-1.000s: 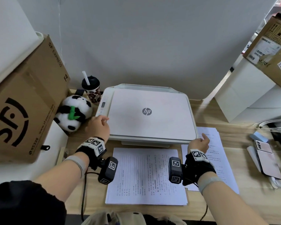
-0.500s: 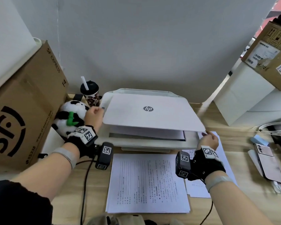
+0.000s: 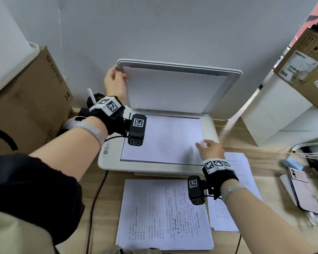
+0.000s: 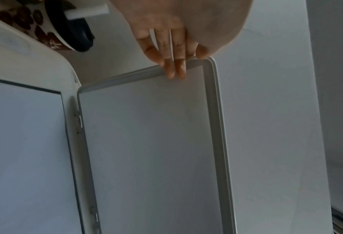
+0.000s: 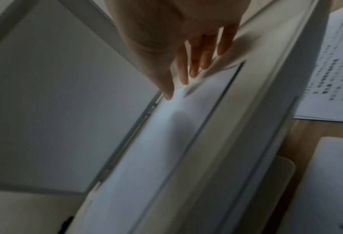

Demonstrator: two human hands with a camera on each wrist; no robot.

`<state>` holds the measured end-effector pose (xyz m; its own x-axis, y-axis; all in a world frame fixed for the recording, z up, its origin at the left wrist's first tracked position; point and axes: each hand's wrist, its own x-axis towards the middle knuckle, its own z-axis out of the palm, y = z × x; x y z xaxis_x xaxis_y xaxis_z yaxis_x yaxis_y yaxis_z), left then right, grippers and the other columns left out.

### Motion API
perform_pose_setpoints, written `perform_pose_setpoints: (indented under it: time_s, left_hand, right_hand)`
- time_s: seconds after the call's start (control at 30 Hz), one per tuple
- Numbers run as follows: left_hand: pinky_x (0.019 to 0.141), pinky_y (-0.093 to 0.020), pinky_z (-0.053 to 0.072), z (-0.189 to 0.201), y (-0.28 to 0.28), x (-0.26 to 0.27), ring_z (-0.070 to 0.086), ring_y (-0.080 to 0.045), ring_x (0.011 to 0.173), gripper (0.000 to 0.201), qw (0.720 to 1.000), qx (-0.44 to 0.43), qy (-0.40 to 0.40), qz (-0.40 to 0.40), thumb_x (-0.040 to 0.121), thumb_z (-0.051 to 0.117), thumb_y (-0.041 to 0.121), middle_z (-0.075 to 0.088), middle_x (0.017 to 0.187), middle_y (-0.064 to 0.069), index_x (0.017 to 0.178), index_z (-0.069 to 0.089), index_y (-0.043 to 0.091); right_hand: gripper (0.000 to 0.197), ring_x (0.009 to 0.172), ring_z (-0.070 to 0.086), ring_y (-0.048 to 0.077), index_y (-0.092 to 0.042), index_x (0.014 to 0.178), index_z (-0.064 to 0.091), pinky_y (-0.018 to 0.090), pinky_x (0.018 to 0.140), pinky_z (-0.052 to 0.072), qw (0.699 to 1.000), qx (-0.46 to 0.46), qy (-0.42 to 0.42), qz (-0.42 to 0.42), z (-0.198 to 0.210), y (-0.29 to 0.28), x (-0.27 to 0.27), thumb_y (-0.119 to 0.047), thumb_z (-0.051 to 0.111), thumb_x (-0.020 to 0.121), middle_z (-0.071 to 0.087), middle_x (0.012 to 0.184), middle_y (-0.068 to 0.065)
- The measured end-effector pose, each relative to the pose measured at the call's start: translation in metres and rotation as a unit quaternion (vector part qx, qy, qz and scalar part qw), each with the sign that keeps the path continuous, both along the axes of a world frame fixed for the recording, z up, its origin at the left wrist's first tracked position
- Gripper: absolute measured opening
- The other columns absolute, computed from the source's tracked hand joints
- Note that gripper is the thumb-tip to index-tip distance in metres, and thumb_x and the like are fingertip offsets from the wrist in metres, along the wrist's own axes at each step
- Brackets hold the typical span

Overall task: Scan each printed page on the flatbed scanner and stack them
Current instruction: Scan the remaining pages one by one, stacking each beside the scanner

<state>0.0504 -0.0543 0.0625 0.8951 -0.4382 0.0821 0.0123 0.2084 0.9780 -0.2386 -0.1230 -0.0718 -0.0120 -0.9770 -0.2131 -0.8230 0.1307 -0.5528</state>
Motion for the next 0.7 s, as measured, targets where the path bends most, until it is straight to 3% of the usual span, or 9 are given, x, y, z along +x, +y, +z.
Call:
perform_pose_setpoints:
  time_s: [0.1, 0.17, 0.2, 0.27, 0.33, 0.4, 0.5, 0.6, 0.7]
  left_hand:
    - [0.074, -0.021, 0.039, -0.004, -0.014, -0.002, 0.051, -0.018, 0.081, 0.044, 0.999, 0.040, -0.020, -0.003, 0.088, 0.040, -0.001, 0.056, 0.083, 0.003, 0.128, 0.050, 0.014]
    - [0.085, -0.021, 0.040, -0.004, -0.020, -0.004, 0.056, -0.025, 0.101, 0.052, 0.997, 0.060, -0.038, -0.005, 0.090, 0.039, 0.001, 0.063, 0.109, -0.008, 0.141, 0.037, 0.013]
    - [0.088, -0.022, 0.040, -0.003, -0.023, -0.004, 0.056, -0.026, 0.107, 0.054, 0.997, 0.067, -0.049, -0.011, 0.090, 0.039, 0.000, 0.061, 0.118, -0.012, 0.143, 0.034, 0.012]
    - [0.086, -0.024, 0.041, 0.000, -0.026, -0.003, 0.057, -0.020, 0.096, 0.055, 0.995, 0.072, -0.065, -0.037, 0.090, 0.038, 0.000, 0.061, 0.114, -0.009, 0.144, 0.031, 0.011]
    - [0.074, -0.022, 0.044, 0.000, -0.025, -0.001, 0.053, -0.009, 0.084, 0.058, 0.991, 0.092, -0.063, -0.069, 0.093, 0.037, 0.001, 0.057, 0.117, -0.005, 0.148, 0.023, 0.015]
    - [0.065, -0.016, 0.041, -0.007, -0.019, -0.002, 0.054, -0.008, 0.088, 0.061, 0.988, 0.104, -0.048, -0.104, 0.094, 0.036, 0.000, 0.051, 0.130, -0.007, 0.149, 0.017, 0.017]
    - [0.080, -0.018, 0.047, -0.028, -0.002, -0.006, 0.050, -0.019, 0.121, 0.057, 0.980, 0.150, -0.055, -0.115, 0.095, 0.037, 0.000, 0.044, 0.140, -0.009, 0.148, 0.023, 0.013]
    - [0.094, -0.033, 0.043, -0.054, 0.018, -0.004, 0.051, -0.023, 0.109, 0.050, 0.971, 0.213, -0.042, -0.097, 0.094, 0.039, 0.004, 0.050, 0.126, -0.011, 0.143, 0.034, 0.012]
    - [0.099, -0.041, 0.045, -0.077, 0.034, -0.002, 0.054, -0.031, 0.114, 0.045, 0.957, 0.270, -0.047, -0.099, 0.091, 0.039, 0.003, 0.054, 0.127, -0.017, 0.135, 0.045, 0.008]
  right_hand:
    - [0.053, 0.126, 0.039, 0.027, -0.026, 0.125, 0.059, 0.041, 0.103, 0.033, 0.998, -0.024, 0.057, 0.012, -0.006, 0.008, 0.004, -0.049, 0.068, 0.078, 0.050, 0.133, 0.006]
    - [0.058, 0.126, 0.038, 0.027, -0.026, 0.127, 0.057, 0.040, 0.103, 0.030, 0.997, -0.038, 0.071, 0.018, -0.007, 0.011, 0.005, -0.049, 0.069, 0.076, 0.047, 0.133, 0.008]
    - [0.057, 0.126, 0.038, 0.028, -0.026, 0.127, 0.058, 0.040, 0.104, 0.030, 0.997, -0.042, 0.067, 0.018, -0.006, 0.010, 0.006, -0.047, 0.070, 0.075, 0.047, 0.132, 0.008]
    - [0.051, 0.125, 0.039, 0.027, -0.027, 0.123, 0.060, 0.038, 0.104, 0.031, 0.998, -0.034, 0.055, 0.022, -0.004, 0.009, 0.007, -0.043, 0.070, 0.076, 0.050, 0.129, 0.008]
    - [0.039, 0.121, 0.043, 0.027, -0.025, 0.113, 0.066, 0.038, 0.102, 0.035, 0.998, -0.028, 0.051, 0.031, -0.001, 0.008, 0.009, -0.039, 0.069, 0.076, 0.056, 0.122, 0.007]
    - [0.026, 0.111, 0.051, 0.028, -0.022, 0.101, 0.068, 0.035, 0.093, 0.043, 0.999, -0.024, 0.028, 0.025, 0.001, 0.008, 0.010, -0.030, 0.065, 0.077, 0.063, 0.110, 0.007]
    - [0.027, 0.095, 0.058, 0.025, -0.014, 0.108, 0.058, 0.024, 0.073, 0.040, 0.998, 0.000, -0.057, 0.015, 0.009, 0.010, 0.008, -0.016, 0.063, 0.081, 0.064, 0.108, 0.006]
    - [0.048, 0.103, 0.057, 0.024, -0.008, 0.126, 0.047, 0.021, 0.076, 0.035, 0.988, 0.009, -0.156, -0.010, 0.014, 0.007, 0.005, -0.018, 0.068, 0.084, 0.056, 0.112, 0.005]
    - [0.033, 0.094, 0.054, 0.022, -0.004, 0.117, 0.059, 0.023, 0.077, 0.034, 0.984, 0.029, -0.174, 0.011, 0.010, 0.000, 0.003, -0.025, 0.059, 0.091, 0.058, 0.102, 0.007]
